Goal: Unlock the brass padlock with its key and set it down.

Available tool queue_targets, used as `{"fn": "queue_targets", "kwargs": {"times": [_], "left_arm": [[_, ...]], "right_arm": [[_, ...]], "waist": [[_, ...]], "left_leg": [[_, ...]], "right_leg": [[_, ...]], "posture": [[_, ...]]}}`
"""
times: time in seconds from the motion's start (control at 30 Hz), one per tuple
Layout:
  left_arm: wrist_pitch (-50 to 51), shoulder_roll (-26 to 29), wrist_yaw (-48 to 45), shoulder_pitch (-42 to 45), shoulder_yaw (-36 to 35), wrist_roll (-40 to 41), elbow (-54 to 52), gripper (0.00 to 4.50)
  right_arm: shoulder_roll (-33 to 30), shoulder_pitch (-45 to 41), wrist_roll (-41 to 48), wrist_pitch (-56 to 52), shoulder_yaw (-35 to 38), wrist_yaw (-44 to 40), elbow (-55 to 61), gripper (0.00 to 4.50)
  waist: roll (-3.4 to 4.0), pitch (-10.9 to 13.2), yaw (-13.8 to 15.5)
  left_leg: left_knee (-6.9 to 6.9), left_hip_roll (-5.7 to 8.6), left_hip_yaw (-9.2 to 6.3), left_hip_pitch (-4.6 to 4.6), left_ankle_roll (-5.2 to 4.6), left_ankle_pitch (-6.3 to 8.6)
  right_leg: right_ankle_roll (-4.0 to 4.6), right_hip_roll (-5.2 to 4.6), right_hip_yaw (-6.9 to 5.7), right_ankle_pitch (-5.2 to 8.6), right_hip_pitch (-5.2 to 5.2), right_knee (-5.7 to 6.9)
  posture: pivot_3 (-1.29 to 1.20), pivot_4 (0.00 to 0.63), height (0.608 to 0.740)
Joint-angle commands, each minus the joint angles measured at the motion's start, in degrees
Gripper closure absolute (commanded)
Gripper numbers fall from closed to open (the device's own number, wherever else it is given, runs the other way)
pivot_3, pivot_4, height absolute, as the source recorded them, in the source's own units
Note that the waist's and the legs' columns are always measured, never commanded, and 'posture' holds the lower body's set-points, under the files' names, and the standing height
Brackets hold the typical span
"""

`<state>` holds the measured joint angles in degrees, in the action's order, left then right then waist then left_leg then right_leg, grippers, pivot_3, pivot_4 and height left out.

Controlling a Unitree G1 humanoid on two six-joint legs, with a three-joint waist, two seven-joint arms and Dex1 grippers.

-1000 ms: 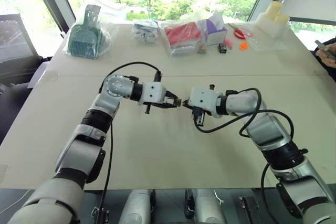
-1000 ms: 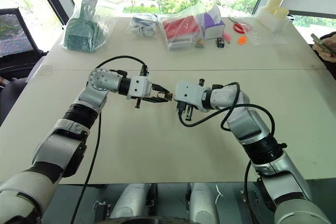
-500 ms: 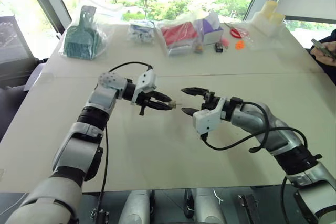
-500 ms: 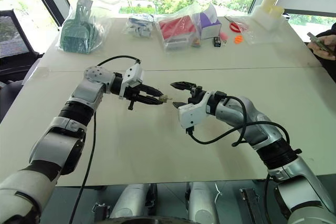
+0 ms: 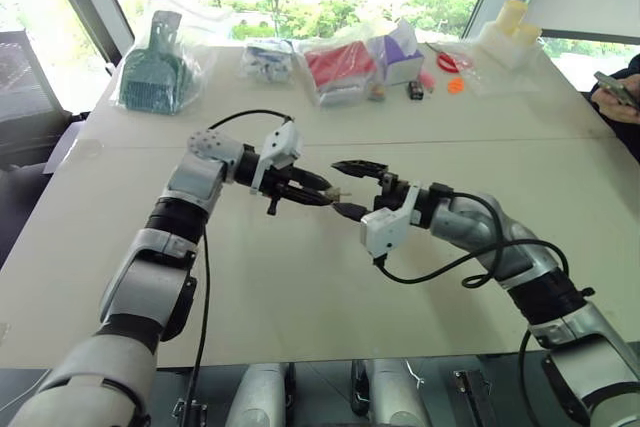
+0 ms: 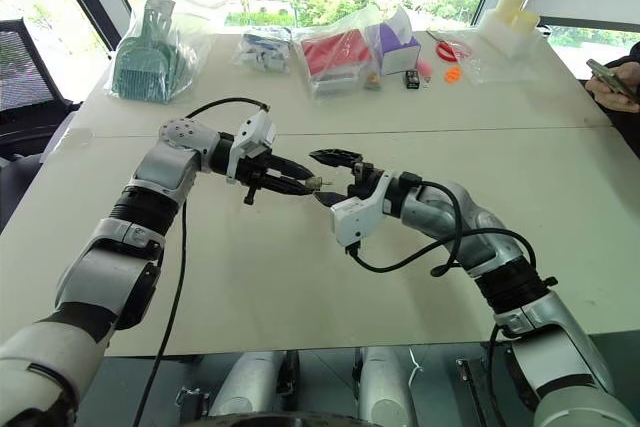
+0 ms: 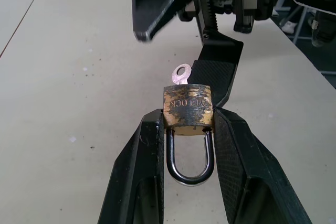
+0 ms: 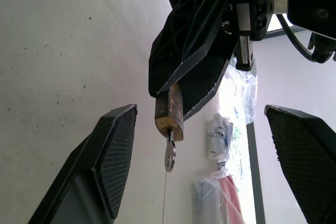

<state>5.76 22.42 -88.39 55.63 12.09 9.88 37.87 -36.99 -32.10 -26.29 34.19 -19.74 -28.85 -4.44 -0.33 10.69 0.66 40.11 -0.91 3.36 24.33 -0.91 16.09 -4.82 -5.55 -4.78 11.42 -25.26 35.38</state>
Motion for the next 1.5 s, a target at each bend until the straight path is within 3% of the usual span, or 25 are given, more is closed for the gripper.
{"fn": "queue_targets", "kwargs": {"times": [0.03, 0.17, 0.47, 0.73, 0.8, 0.9, 1.13, 1.5], "left_arm": [[0.13, 0.30, -0.04, 0.97, -1.16, 1.04, -2.27, 3.78], [0.50, 0.11, -0.07, 0.97, -1.07, 1.22, -2.46, 3.78], [0.77, 0.27, 1.05, 1.14, -1.66, 1.20, -2.79, 3.78], [1.14, 4.06, 2.59, -0.08, -3.85, 2.15, -4.84, 0.02], [2.05, 4.32, 2.11, -0.15, -4.99, 3.67, -5.65, 0.02], [3.62, 4.67, 2.28, -0.26, -6.38, 5.40, -6.69, 0.94], [4.26, 4.62, 1.94, -1.54, -5.92, 6.02, -7.94, 4.32], [5.25, 3.61, 1.85, -5.00, -2.39, 4.06, -9.85, 4.44]], "right_arm": [[0.36, -1.57, 0.15, 1.05, 0.75, -0.09, 0.22, 2.33], [0.58, -1.86, -0.25, 1.71, 0.70, -0.27, -0.22, 4.46], [0.84, -1.79, -0.43, 1.23, 0.99, -0.71, -0.15, 4.46], [0.72, -1.47, -0.13, 0.39, 1.33, -1.03, -0.17, 4.50], [0.80, -1.51, -0.09, 0.27, 1.26, -1.10, -0.19, 4.50], [0.88, -1.47, 0.08, 0.06, 1.25, -1.31, -0.01, 4.50], [0.82, -1.52, 0.24, -0.10, 1.35, -1.58, 0.19, 4.50], [0.66, -1.61, 0.77, -0.78, 1.71, -2.07, 0.86, 4.50]], "waist": [[0.00, 0.00, 0.00], [0.00, 0.00, -0.06], [0.00, 0.00, -0.04], [0.00, 0.00, -0.11], [0.00, 0.00, 0.06], [0.00, 0.00, 0.03], [0.00, 0.00, -0.07], [0.00, 0.00, -0.03]], "left_leg": [[0.00, 0.00, 0.00, 0.00, 0.00, 0.00], [0.00, 0.00, 0.00, 0.00, 0.00, 0.00], [0.00, 0.00, 0.00, 0.00, 0.00, 0.00], [-0.01, -0.01, 0.00, -0.01, 0.00, 0.00], [-0.01, 0.00, 0.00, -0.01, 0.00, 0.00], [0.00, 0.00, 0.00, -0.01, 0.01, 0.00], [0.00, 0.00, 0.00, -0.02, 0.01, 0.00], [0.00, 0.00, 0.01, -0.02, 0.01, -0.01]], "right_leg": [[0.00, 0.00, 0.00, 0.00, 0.00, 0.00], [0.00, 0.00, 0.00, 0.00, 0.00, 0.00], [0.00, 0.00, 0.01, 0.00, 0.00, 0.01], [0.00, 0.00, 0.00, 0.00, -0.01, 0.01], [0.00, 0.00, 0.00, 0.00, 0.00, 0.02], [0.00, -0.01, 0.01, 0.00, 0.02, 0.01], [0.00, 0.00, 0.01, 0.00, 0.01, 0.01], [0.00, 0.00, 0.01, 0.00, 0.02, 0.03]], "posture": [[0.00, 0.150, 0.740], [0.00, 0.150, 0.740], [0.00, 0.150, 0.740], [0.00, 0.150, 0.740], [0.00, 0.150, 0.740], [0.00, 0.150, 0.740], [0.00, 0.150, 0.740], [0.00, 0.150, 0.740]]}}
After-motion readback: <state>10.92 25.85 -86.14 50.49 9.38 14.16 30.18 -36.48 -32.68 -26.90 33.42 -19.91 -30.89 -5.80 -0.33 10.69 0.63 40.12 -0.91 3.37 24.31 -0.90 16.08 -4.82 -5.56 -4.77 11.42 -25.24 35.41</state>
